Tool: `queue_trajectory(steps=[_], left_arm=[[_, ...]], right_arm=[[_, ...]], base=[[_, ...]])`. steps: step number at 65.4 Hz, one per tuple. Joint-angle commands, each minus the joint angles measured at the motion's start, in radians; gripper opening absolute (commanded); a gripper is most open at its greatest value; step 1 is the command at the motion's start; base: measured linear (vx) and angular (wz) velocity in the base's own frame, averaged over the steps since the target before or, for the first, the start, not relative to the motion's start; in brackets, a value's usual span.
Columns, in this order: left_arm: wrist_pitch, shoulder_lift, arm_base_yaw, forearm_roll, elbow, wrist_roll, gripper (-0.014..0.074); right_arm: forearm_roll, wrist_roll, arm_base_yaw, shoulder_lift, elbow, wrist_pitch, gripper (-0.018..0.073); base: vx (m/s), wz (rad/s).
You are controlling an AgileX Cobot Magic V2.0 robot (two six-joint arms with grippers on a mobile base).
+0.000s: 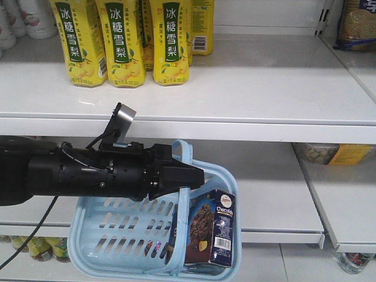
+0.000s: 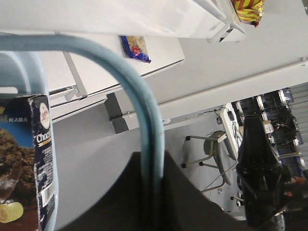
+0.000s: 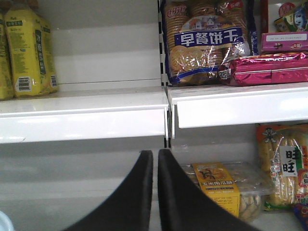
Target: Left arm holds basket, right arm returns cookies
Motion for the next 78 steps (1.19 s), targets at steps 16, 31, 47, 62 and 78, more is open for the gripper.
queue_trajectory(steps=[16,31,47,62,78], left_arm=[[0.002,-0.031,0.005,-0.113,-0.030,0.010,-0.0003],[0.002,-0.031,0.005,-0.113,-0.030,0.010,-0.0003],[0.002,-0.031,0.005,-0.113,-0.030,0.010,-0.0003],[0.002,-0.031,0.005,-0.113,-0.030,0.010,-0.0003],[0.002,-0.031,0.005,-0.113,-0.030,0.010,-0.0003]], right_arm=[[0.054,0.013,-0.005,0.381,-0.301,0.180,-0.0006],[0.111,0.016,-0.005,0.536,-0.299,0.129,-0.0006],[0.137,0.008,-0.005,0.548,-0.299,0.125,0.0025],[0.137,0.004,-0.005,0.548,-0.299,0.151,0.0147],[0.170,-0.011,0.052,0.557,-0.301,0.203,0.0359]], base=[[0.00,0.00],[0.00,0.00],[0.00,0.00],[0.00,0.00],[0.00,0.00]])
